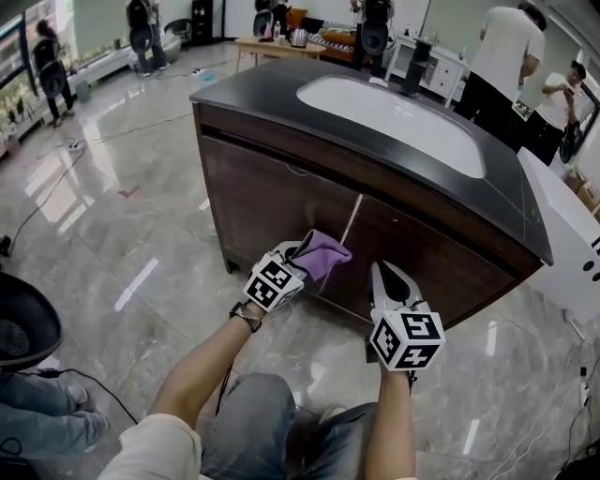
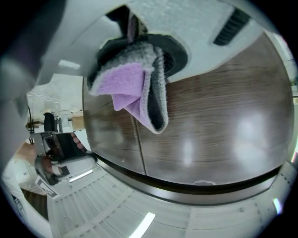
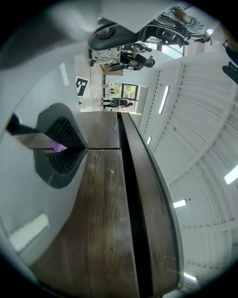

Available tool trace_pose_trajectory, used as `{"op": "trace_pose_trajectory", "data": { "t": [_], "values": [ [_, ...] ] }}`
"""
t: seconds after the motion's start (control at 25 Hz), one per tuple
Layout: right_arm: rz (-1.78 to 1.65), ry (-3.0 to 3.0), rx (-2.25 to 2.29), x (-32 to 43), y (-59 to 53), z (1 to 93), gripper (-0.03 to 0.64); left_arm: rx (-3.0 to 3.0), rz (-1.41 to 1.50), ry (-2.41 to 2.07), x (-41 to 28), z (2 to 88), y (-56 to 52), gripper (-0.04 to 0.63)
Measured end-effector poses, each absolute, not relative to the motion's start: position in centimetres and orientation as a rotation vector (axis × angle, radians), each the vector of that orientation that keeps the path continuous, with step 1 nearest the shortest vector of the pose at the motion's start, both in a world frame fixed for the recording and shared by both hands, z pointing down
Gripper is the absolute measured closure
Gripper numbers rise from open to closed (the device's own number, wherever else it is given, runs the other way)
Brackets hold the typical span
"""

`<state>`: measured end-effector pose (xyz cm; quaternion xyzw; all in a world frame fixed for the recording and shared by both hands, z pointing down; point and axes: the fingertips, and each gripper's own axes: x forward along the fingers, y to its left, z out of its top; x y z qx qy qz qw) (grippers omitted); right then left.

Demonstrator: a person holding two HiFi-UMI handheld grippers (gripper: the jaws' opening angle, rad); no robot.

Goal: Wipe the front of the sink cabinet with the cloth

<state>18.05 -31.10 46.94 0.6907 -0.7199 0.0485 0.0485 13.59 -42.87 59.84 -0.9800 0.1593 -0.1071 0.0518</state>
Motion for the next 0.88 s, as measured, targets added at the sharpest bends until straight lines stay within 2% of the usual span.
{"op": "trace_pose_trajectory", "data": {
  "t": [0.28,0.88],
  "values": [
    [0.137,-2.266,2.003,14.8,-32.3,47.4,0.609,-3.018,-0.331,0.798,5.8,60.0,-50.5,0.548],
    [0.077,-2.227,2.003,13.9,-30.0,45.8,0.609,-3.016,-0.269,0.916,-1.5,61.4,-56.9,0.543]
  ]
}}
